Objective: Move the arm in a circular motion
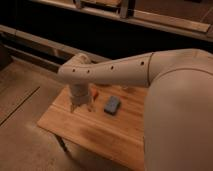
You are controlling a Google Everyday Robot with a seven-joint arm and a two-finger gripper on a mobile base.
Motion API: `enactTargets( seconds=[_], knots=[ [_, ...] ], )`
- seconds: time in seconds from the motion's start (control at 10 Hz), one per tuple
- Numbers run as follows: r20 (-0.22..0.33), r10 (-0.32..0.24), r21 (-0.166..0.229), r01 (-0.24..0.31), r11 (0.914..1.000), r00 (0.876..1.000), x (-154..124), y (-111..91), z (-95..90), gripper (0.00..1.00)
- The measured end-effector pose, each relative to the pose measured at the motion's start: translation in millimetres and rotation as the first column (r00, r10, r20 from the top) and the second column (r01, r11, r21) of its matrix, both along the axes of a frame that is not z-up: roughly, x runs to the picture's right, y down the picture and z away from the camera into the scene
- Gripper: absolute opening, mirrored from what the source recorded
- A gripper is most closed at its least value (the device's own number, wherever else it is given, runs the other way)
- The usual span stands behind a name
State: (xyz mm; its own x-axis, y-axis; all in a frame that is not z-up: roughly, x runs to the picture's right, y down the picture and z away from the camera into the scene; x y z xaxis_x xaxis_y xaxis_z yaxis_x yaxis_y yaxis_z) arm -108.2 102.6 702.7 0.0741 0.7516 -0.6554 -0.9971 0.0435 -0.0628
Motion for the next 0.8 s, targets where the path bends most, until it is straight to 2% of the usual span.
enactTargets(
  seconds=[0.2, 0.3, 0.4, 0.6, 0.8],
  knots=[
    [0.0, 0.015, 0.002, -0.015, 0.9999, 1.0, -1.7, -2.2, 0.7, 0.65],
    [0.006, 0.059, 0.008, -0.059, 0.9982, 0.998, -8.6, -9.4, 3.4, 0.65],
    [-0.001, 0.138, 0.013, -0.137, 0.9904, 0.99, -11.1, -25.6, 10.3, 0.65],
    [-0.012, 0.235, 0.025, -0.235, 0.9717, 0.972, -4.0, -51.3, 19.0, 0.65],
    [-0.04, 0.326, 0.041, -0.324, 0.9451, 0.945, 20.2, -75.8, 28.8, 0.65]
  ],
)
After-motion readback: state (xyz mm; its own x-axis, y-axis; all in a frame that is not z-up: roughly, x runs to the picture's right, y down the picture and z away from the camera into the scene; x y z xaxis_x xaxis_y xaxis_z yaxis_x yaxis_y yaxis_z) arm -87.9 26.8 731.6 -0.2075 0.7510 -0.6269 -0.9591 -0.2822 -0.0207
